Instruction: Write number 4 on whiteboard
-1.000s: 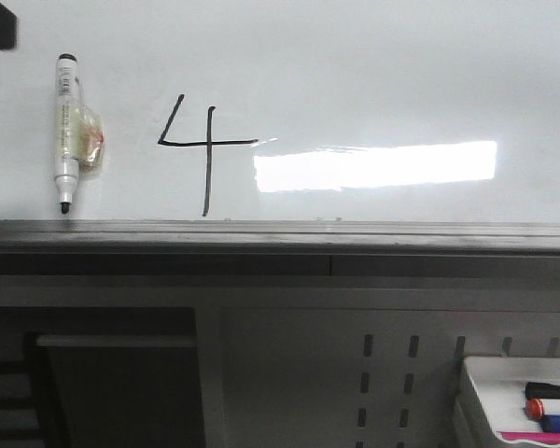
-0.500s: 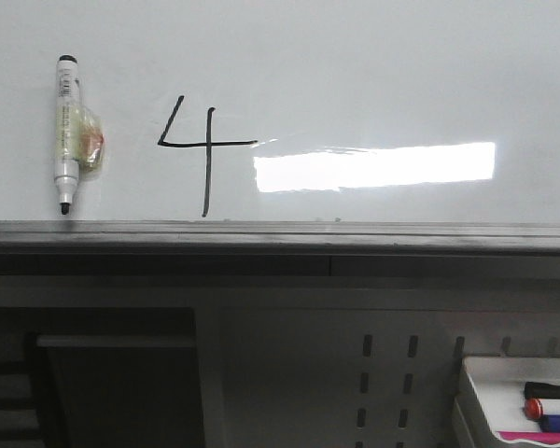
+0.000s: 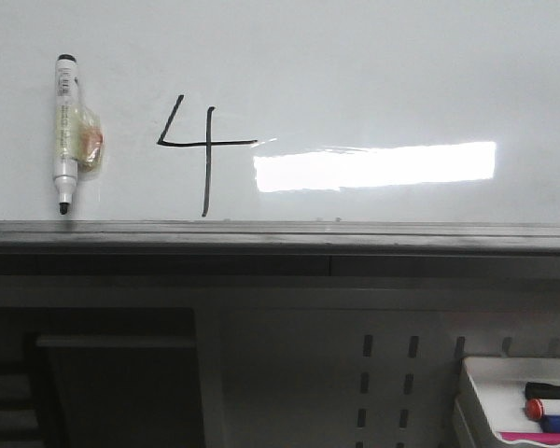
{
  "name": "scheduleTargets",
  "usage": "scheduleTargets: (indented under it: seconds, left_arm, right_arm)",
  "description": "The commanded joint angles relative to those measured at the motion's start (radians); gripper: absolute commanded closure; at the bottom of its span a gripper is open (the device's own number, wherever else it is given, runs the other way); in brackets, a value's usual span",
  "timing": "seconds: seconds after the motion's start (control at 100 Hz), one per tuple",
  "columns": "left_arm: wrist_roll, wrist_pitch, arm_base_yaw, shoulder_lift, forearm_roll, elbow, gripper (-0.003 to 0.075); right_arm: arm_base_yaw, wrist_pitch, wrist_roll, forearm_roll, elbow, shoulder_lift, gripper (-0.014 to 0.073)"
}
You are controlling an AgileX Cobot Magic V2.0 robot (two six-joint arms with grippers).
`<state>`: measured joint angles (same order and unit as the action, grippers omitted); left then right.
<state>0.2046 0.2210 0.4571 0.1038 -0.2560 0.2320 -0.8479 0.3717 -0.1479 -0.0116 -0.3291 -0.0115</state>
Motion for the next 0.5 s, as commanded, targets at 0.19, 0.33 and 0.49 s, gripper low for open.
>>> scheduleTargets:
  seconds: [0.19,0.33,0.49]
  left_arm:
    - [0.002,-0.070,0.001,0.009,-0.005,0.026,0.0741]
    - [0.000,-0.078,-0.047,0.009,0.155,0.008,0.0741]
    - [-0.055,-0.078,-0.191,-0.006,0.196,-0.056,0.0741]
  right_arm:
    - [-0.001,-0.085,-0.001,-0.011,-0.021,0.007,0.0659]
    - [-0.001,-0.085,-0.001,-0.011,-0.021,0.007,0.0659]
    - [-0.001,-0.085,-0.001,-0.011,-0.021,0.007,0.0658]
